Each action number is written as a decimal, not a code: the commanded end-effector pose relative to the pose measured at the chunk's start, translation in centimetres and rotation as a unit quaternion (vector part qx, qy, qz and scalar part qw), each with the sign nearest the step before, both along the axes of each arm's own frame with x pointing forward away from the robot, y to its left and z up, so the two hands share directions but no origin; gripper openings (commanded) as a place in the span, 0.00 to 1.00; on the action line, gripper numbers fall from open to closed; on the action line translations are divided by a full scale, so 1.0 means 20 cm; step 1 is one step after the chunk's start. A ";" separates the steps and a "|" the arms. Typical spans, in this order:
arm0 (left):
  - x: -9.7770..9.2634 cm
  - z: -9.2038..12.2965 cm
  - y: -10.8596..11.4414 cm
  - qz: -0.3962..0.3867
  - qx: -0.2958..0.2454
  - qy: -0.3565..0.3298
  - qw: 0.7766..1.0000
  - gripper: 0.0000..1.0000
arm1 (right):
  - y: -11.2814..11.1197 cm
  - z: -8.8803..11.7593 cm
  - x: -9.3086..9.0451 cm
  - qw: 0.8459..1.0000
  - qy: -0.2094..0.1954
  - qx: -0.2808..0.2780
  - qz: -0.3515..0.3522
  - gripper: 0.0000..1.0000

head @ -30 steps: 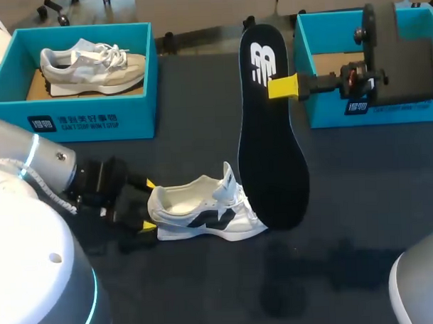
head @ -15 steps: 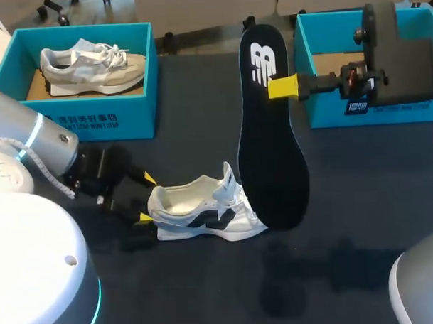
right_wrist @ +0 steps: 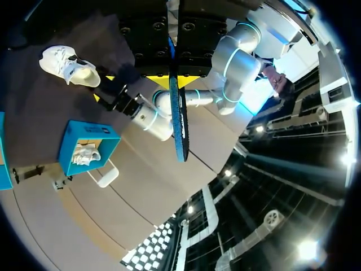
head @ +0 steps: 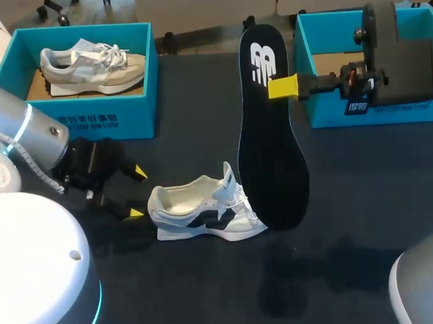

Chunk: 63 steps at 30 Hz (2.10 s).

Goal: Take the shoe out of the shoebox, open the shoe tongue, remove and reinsert the insole, then place the shoe into the shoebox

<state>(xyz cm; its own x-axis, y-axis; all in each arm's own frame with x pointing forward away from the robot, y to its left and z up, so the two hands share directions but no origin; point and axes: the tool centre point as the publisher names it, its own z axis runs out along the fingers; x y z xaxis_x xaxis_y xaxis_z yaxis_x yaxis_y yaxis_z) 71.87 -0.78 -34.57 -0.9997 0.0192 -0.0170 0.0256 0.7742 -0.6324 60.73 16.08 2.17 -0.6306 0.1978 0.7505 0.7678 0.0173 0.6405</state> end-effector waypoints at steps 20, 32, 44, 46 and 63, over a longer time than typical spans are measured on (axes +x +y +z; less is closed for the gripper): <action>0.01 0.03 -0.04 0.028 0.154 0.006 0.988 1.00 | 0.02 0.00 0.01 1.000 0.001 -0.001 0.000 0.00; 0.00 0.07 -0.09 0.030 0.235 0.026 0.971 1.00 | 0.02 0.00 0.01 1.000 0.001 -0.001 0.000 0.00; -0.03 0.08 -0.16 0.035 0.288 -0.011 0.957 1.00 | 0.02 0.00 0.01 1.000 0.001 -0.001 0.000 0.00; -0.04 0.08 -0.17 0.043 0.290 -0.019 0.956 1.00 | 0.02 0.00 0.01 1.000 0.001 -0.001 0.000 0.00; -0.03 0.05 -0.20 0.064 0.311 -0.039 0.947 1.00 | 0.02 0.00 0.01 1.000 0.001 -0.001 0.000 0.00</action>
<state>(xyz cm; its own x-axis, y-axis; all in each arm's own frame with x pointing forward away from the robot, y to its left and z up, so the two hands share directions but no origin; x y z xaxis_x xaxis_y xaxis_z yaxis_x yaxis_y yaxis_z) 70.82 -4.32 -33.19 -0.9902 -0.0719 -0.1196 -0.0646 0.9959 -0.0641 60.70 16.11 2.13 -0.6303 0.1980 0.7506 0.7678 0.0160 0.6405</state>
